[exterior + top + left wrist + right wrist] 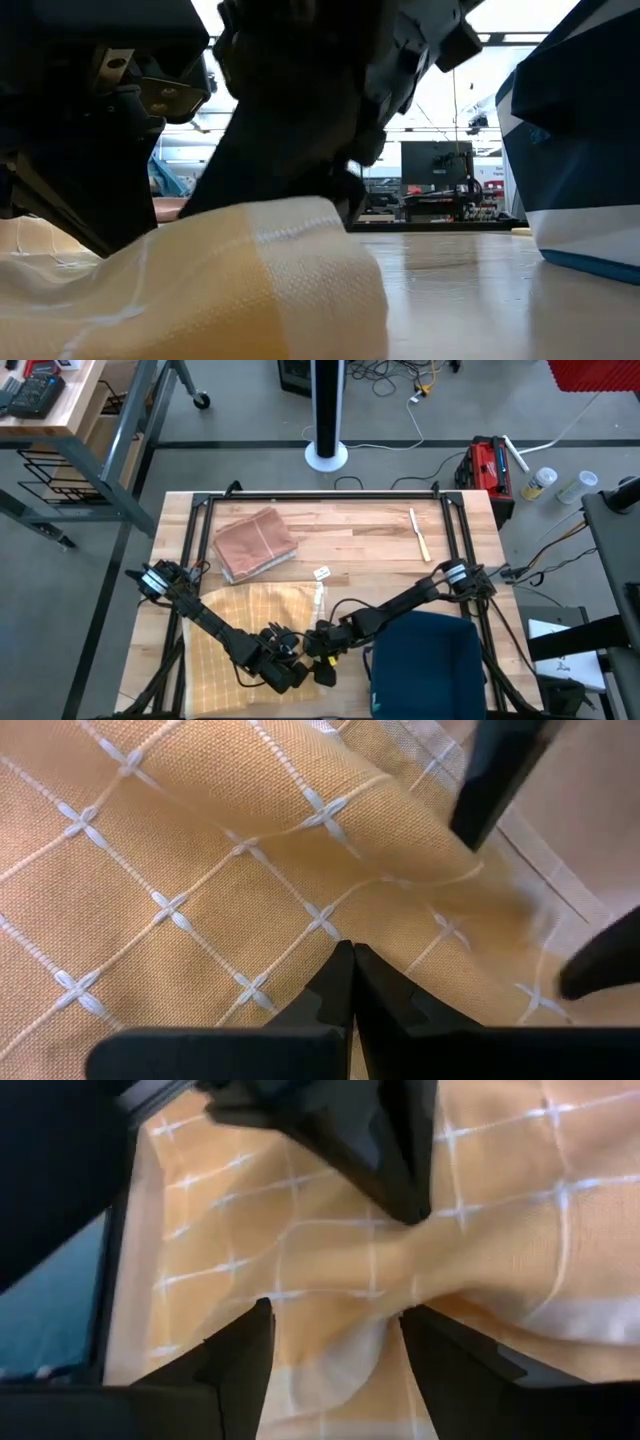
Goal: Fold towel
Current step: Fold the yellow towel
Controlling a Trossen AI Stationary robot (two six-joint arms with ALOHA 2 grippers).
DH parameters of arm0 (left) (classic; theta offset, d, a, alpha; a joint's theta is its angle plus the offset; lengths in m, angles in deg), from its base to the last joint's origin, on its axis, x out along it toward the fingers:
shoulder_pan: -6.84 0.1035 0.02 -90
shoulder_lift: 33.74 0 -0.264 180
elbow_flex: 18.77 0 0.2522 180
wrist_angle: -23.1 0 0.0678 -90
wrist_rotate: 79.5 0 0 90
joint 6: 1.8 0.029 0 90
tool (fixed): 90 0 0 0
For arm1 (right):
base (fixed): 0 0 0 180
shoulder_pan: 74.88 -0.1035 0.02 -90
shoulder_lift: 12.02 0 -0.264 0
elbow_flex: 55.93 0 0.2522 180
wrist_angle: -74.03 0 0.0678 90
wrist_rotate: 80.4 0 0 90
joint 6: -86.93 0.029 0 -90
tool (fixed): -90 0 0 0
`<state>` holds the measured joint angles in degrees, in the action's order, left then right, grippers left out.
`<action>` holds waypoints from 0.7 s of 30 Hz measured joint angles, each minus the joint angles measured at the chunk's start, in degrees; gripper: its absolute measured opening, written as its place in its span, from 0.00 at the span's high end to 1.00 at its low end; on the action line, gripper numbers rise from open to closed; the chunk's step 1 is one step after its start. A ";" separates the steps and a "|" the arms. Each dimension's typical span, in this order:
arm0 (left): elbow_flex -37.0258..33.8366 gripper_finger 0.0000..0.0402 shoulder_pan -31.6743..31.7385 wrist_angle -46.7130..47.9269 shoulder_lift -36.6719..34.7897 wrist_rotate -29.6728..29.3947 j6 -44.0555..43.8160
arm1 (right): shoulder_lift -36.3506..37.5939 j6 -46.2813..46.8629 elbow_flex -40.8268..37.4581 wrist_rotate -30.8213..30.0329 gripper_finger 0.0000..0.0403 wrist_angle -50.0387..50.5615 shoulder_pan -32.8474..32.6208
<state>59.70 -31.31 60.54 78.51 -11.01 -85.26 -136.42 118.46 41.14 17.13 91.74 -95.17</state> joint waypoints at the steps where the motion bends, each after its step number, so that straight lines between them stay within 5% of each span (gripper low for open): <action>1: 0.00 1.00 0.00 0.00 0.00 0.00 0.00 | -0.52 -0.04 0.00 -0.08 0.48 -0.70 0.06; 5: 0.00 1.00 -0.02 -0.02 0.00 -0.02 0.02 | -1.05 -1.92 -0.02 -2.86 0.60 -0.41 0.07; 11: -0.02 1.00 -0.09 0.01 0.00 -0.15 0.07 | 0.63 -5.59 -0.11 -4.56 0.96 2.36 -0.36; 21: 2.76 1.00 -0.15 -0.34 -0.04 -1.38 6.10 | 7.22 -4.62 -0.02 -4.10 0.97 17.68 -1.84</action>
<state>62.46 -31.45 60.20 78.47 -12.39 -79.16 -129.20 113.84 41.12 13.03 109.42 -97.02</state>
